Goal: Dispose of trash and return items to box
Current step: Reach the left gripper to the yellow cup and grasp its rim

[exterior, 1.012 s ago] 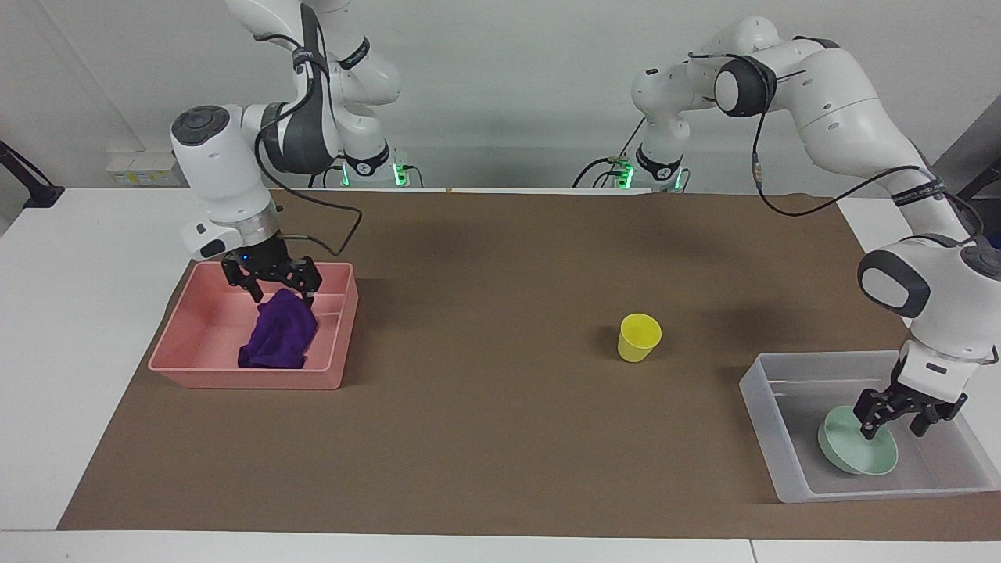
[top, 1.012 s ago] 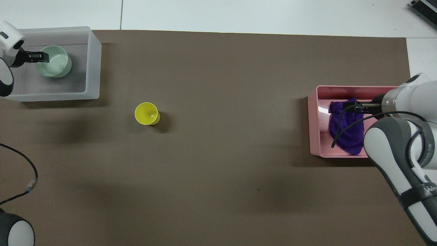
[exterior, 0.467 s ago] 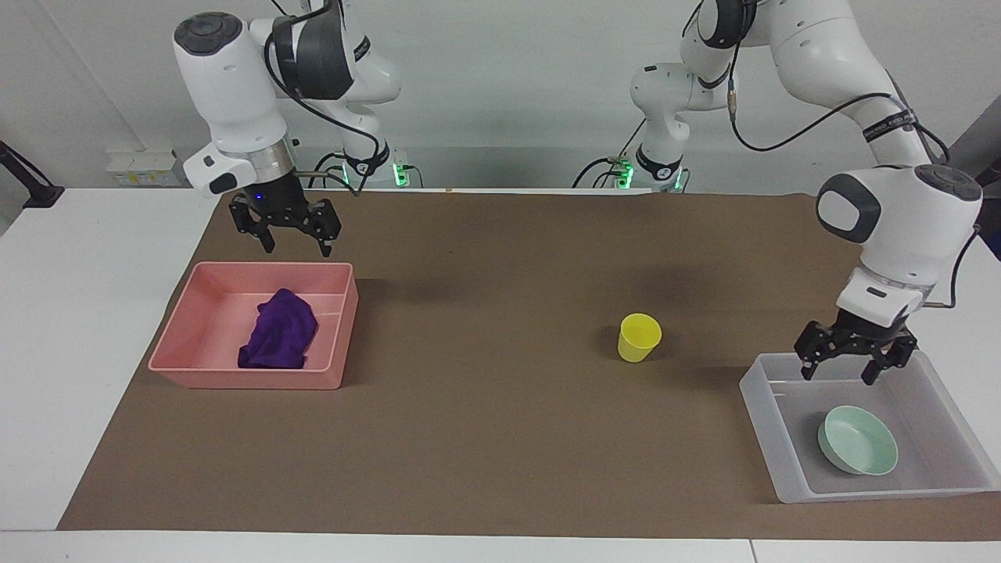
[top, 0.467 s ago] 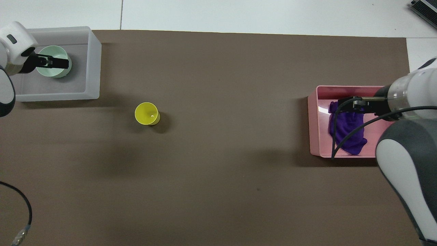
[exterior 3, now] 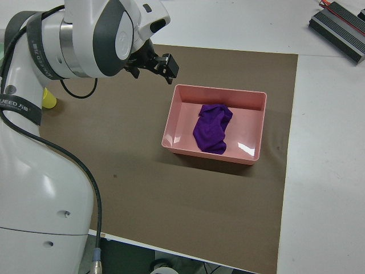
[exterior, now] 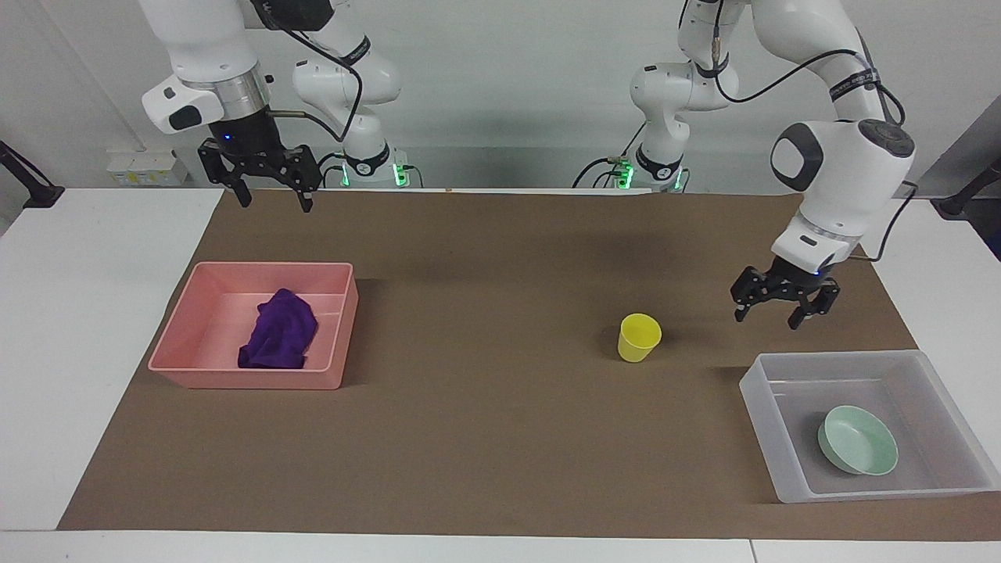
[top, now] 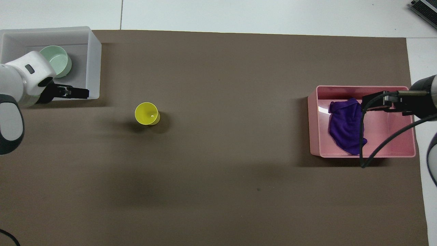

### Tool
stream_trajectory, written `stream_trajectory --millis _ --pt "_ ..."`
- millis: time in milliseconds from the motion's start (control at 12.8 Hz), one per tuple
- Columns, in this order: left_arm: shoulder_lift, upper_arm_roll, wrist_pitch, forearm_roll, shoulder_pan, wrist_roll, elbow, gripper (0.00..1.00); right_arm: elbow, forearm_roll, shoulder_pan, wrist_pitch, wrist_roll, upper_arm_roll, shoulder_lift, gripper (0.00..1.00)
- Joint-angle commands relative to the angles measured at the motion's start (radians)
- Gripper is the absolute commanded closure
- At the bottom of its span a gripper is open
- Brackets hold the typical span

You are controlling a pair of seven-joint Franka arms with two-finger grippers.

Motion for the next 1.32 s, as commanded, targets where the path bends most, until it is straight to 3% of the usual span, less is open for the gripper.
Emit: stream_trajectory --millis 0,156,623,701,778,856,934,1246 --pt "-0.028 -0.068 0.034 0.05 -0.007 -0.139 -0.07 0.0 0.046 0.019 -0.033 -0.046 -0.041 -0.008 0.02 0.0" --pt "-0.024 -0.134 0.138 0.118 -0.007 -0.291 -0.139 0.0 0.028 0.05 -0.052 -0.04 -0.06 -0.013 0.007 0.0" --pt "0.059 -0.194 0.256 0.12 -0.042 -0.379 -0.186 0.0 -0.037 0.014 -0.061 -0.012 -0.132 -0.016 -0.022 0.0" --pt "0.071 -0.194 0.264 0.12 -0.042 -0.376 -0.191 0.14 -0.041 0.002 -0.063 -0.009 -0.132 -0.014 -0.026 0.0" --pt "0.071 -0.194 0.263 0.12 -0.04 -0.376 -0.197 0.43 -0.052 0.002 -0.063 -0.007 -0.129 -0.014 -0.029 0.0" --pt "0.068 -0.194 0.264 0.12 -0.04 -0.374 -0.212 0.85 -0.058 0.001 -0.06 -0.007 -0.126 -0.014 -0.037 0.0" --pt "0.065 -0.194 0.264 0.12 -0.042 -0.377 -0.217 1.0 -0.069 -0.001 -0.06 -0.001 -0.124 -0.014 -0.04 0.0" --pt "0.059 -0.194 0.25 0.118 -0.04 -0.377 -0.217 1.0 -0.07 0.001 -0.058 -0.003 -0.112 -0.011 -0.042 0.0"
